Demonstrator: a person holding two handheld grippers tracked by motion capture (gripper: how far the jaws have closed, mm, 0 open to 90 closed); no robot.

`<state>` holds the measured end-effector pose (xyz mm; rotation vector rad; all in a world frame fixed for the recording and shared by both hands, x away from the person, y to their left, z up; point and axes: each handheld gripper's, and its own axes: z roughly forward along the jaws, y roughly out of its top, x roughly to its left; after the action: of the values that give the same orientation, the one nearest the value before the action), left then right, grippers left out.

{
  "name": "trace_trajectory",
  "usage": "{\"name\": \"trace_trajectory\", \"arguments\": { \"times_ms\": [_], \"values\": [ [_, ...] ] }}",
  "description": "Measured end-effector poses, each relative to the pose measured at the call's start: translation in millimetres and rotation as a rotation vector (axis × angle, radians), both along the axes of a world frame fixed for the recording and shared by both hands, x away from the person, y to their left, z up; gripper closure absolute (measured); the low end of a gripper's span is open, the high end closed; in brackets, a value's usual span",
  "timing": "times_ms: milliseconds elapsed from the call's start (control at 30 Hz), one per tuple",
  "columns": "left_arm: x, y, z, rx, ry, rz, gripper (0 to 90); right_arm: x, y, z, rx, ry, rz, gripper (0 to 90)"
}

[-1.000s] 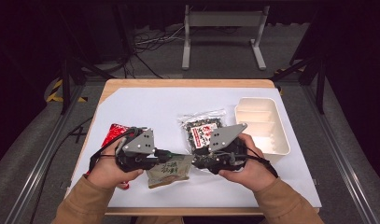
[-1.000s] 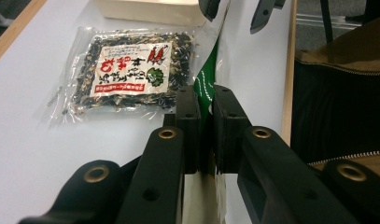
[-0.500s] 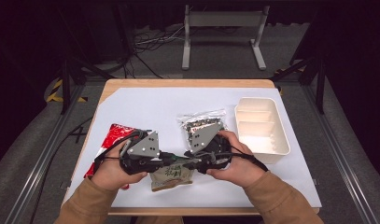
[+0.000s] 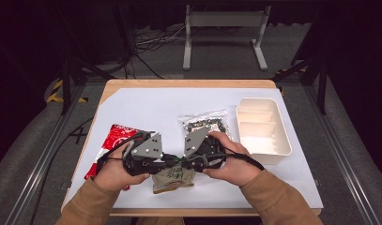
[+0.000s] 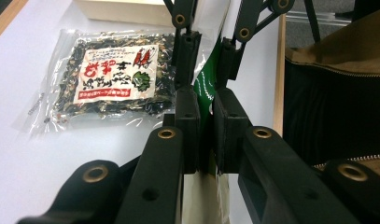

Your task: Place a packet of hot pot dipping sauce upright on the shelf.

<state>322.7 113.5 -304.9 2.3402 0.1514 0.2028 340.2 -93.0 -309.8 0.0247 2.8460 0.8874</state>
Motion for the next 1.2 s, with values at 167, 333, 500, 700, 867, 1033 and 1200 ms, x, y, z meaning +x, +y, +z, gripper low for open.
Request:
{"name": "trace_trajectory", "arguments": {
  "times_ms": [167,333,500,700,867,1033,1200],
  "values": [
    [0.1,0.3,0.0,-0.003,0.0,0.003,81.9,-1.1,3.1,0.2,-0.011,0.014,0.017,86.5],
    [1.2,3.4,1.1,-0.02,0.009,0.005,81.4,-1.5,2.9,2.7,-0.003,0.013,0.023,89.2],
    [0.7,6.8,3.6,-0.046,-0.014,0.012,74.2,-2.1,2.9,5.7,0.016,0.018,0.013,89.5],
    [4.1,27.8,13.7,-0.168,-0.037,0.06,52.0,-2.0,-1.8,16.1,0.017,0.001,-0.02,89.5],
    [5.9,39.4,17.9,-0.201,-0.048,0.089,44.7,0.4,-9.7,29.9,0.026,-0.026,-0.035,89.6],
    [7.6,47.0,20.0,-0.218,-0.057,0.107,40.4,0.6,-13.9,35.7,0.022,-0.037,-0.044,89.5],
    [10.0,54.4,20.7,-0.235,-0.058,0.131,37.1,2.4,-24.5,45.9,0.017,-0.069,-0.07,89.5]
  ]
}}
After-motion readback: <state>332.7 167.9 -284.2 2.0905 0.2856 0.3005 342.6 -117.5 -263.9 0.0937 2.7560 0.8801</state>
